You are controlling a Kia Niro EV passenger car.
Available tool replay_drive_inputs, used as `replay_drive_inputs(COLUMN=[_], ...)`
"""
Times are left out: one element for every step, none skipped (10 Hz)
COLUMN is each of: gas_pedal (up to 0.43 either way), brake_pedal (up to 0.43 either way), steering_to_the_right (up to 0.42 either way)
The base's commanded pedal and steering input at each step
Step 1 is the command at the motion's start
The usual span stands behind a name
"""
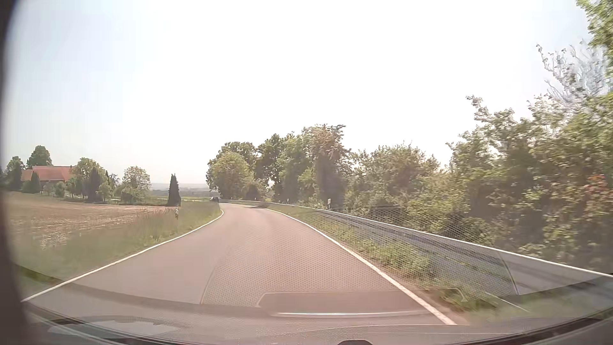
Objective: Follow the waypoints while adhering to traffic rules and regulations
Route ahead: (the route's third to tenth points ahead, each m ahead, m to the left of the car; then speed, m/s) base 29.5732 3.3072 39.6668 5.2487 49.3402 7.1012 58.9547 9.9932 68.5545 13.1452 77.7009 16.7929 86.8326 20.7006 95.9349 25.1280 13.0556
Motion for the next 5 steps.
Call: replay_drive_inputs(gas_pedal=[0.228, 0.228, 0.228, 0.228, 0.228], brake_pedal=[0.000, 0.000, 0.000, 0.000, 0.000], steering_to_the_right=[-0.083, -0.078, -0.068, -0.057, -0.050])
